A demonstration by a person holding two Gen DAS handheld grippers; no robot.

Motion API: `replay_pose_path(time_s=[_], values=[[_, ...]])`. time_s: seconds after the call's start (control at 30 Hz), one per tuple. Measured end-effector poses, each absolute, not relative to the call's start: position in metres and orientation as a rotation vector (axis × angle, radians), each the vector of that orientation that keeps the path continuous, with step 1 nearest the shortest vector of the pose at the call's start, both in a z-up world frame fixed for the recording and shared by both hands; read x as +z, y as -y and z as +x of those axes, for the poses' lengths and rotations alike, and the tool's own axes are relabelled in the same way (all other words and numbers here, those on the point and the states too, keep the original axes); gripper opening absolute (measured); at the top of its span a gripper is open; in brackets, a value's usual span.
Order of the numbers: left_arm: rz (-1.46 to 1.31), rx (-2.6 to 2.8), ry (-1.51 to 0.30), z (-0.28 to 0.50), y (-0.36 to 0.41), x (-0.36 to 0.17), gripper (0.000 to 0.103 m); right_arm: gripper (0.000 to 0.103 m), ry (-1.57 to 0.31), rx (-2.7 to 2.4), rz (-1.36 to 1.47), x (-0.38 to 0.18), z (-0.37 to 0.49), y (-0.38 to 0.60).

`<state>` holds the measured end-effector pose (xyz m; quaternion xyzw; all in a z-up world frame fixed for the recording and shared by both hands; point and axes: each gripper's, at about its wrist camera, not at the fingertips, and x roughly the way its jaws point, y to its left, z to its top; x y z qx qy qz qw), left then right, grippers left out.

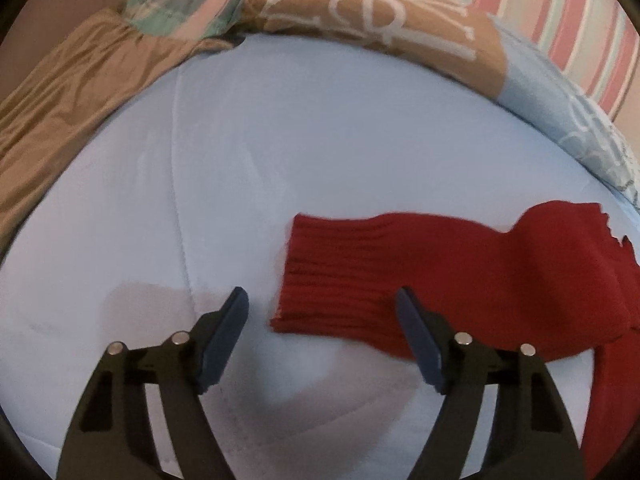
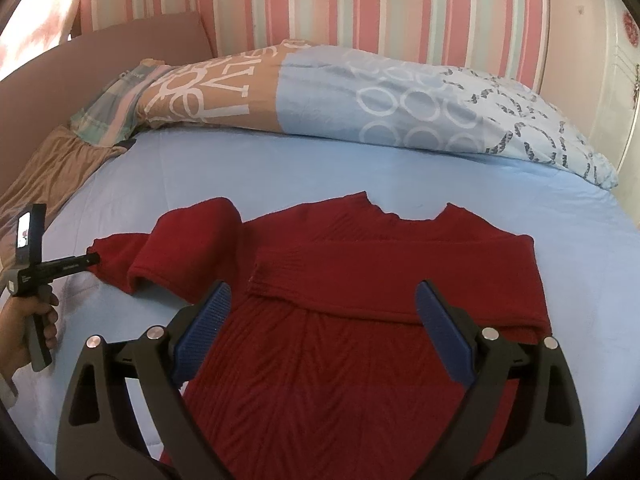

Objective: Fold small clothes
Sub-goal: 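Close the left tool on the other sleeve's cuff, then lift and carry the sleeve across the sweater body with the left tool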

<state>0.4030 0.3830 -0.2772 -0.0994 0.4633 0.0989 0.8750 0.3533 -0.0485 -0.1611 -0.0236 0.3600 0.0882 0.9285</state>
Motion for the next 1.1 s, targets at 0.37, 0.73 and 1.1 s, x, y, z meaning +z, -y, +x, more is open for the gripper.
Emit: replay_pose_path(time_s=[0.37, 0.73, 1.1], values=[[-0.189, 0.194, -0.957, 0.409, -0.365, -0.281, 0.052, 0.094, -0.755, 0.180, -0.047, -0.170, 0.354, 0.050], [-0.202, 0.253, -0.887, 0.405, -0.365, -0.253, 0.021, 0.094, -0.749, 0.174, -0.028, -0.163, 0.350, 0.066], [-0.058, 0.408, -0.827, 0.397, -0.397, -0.192, 0.021, 0.095, -0.725, 0.166, 0.016, -0.149, 0.344, 0.088]])
